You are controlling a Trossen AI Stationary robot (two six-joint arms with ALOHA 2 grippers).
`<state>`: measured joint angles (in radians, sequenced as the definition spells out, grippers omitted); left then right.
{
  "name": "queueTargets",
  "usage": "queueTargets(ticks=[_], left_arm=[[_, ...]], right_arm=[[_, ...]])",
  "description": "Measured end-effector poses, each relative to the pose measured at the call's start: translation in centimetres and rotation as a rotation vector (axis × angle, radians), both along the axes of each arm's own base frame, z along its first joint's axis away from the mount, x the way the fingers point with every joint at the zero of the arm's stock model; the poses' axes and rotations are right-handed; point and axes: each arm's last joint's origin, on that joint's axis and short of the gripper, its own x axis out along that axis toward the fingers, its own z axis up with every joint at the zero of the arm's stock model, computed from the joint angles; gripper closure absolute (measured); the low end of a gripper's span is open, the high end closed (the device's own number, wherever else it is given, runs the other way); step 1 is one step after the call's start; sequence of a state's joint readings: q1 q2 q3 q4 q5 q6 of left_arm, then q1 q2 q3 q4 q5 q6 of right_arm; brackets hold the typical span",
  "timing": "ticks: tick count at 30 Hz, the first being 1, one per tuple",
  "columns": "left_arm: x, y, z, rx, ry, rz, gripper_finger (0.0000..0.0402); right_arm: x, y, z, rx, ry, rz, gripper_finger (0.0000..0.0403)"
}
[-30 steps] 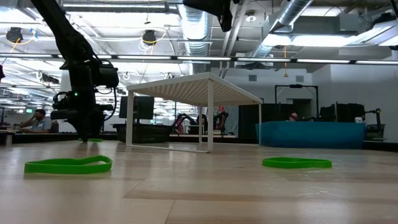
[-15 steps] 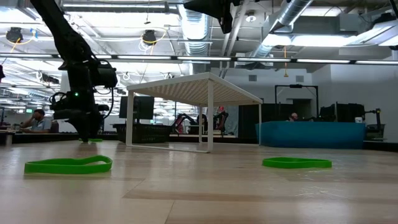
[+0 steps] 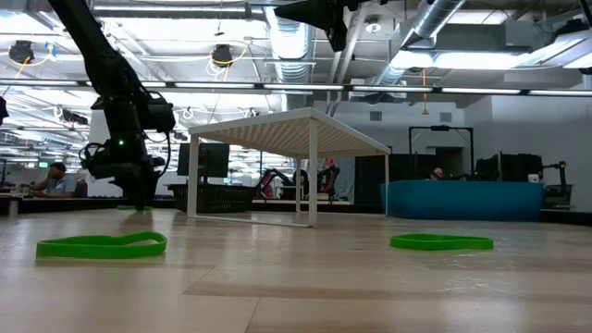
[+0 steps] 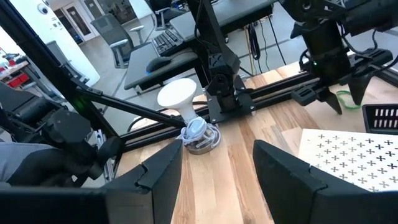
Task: Pick & Place Office Desk Supplies
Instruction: Put the green rubber band into the black bin
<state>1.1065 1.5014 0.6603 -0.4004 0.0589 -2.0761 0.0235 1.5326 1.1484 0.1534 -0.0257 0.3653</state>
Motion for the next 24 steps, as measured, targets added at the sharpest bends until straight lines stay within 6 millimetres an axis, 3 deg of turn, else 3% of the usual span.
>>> queueTargets(ticks=[9,24], left_arm=[[0.13,-0.07,-0.37,-0.035,0.000,0.049,0.0252],[0.02,-0.01,-0.43,-0.020,0.026,0.111,0.0396]], right_arm=[[-0.08,-0.21,-0.34,-0.002,0.036,-0.003,0.0210],[-0.14,-0.21,-0.54,0.002,0.058,-0.004,0.0210]])
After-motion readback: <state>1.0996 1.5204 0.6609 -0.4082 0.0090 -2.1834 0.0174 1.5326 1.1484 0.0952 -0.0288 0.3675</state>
